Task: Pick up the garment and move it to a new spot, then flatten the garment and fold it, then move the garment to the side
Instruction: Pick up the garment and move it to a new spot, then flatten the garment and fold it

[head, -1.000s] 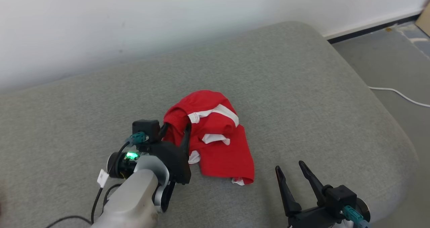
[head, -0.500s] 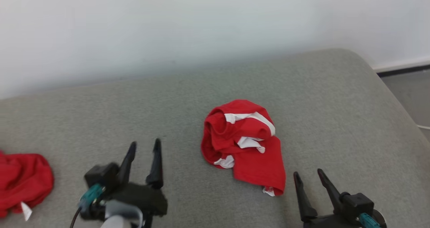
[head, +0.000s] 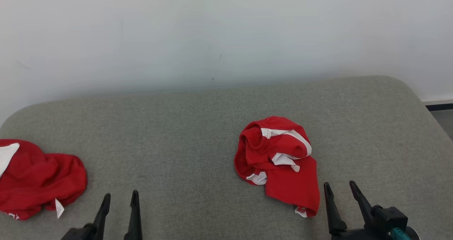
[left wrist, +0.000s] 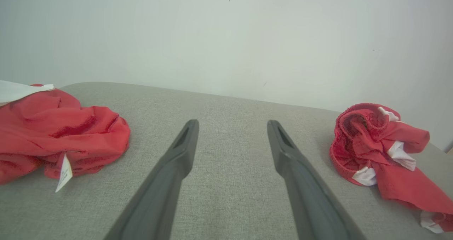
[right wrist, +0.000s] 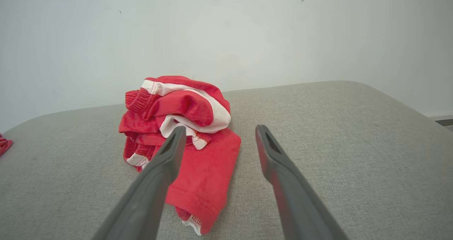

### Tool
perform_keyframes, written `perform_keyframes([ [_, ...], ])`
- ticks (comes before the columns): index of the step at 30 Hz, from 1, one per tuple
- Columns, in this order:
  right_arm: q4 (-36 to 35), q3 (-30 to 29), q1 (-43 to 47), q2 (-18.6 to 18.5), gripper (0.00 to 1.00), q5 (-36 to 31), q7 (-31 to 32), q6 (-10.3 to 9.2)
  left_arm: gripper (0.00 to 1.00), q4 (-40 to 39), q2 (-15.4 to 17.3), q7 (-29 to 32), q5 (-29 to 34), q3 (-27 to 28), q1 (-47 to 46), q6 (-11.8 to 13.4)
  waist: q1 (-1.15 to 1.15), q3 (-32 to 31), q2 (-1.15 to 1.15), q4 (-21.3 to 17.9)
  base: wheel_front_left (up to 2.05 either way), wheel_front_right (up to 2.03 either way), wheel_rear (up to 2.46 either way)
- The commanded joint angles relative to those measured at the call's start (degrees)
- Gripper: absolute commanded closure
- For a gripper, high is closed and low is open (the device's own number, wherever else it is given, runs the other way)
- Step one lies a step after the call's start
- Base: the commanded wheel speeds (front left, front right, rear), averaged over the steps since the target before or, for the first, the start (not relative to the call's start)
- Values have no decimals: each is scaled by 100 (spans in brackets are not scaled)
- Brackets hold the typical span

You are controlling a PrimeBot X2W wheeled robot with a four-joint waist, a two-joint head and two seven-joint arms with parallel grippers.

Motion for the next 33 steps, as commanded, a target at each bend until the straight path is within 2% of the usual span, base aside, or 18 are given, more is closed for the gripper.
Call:
perform_keyframes([
  [1, -1, -6, 63, -8, 0, -37, -20, -14, 0, -4, -3, -5, 119, 45, 111, -43, 1, -34, 0, 34, 0, 0, 0],
  [12, 46, -106, 95, -8, 0, 16, -27, -14, 0, -22, -117, -5, 485, 398, 253, -327, 1, 2, 0, 149, 0, 0, 0],
  [27, 57, -74, 24, -8, 0, 48, -29, -14, 0, 63, -171, -5, 578, 512, 182, -449, 1, 67, 0, 129, 0, 0, 0],
  [31, 39, -67, 10, -8, 0, 27, -29, -14, 0, 121, -177, -5, 608, 337, -89, -498, 1, 82, 0, 67, 0, 0, 0],
  [33, 35, -35, -28, -8, 0, 13, -22, -14, 0, 450, -178, 56, 531, -17, -430, -579, 1, 117, 0, -31, 0, 0, 0],
])
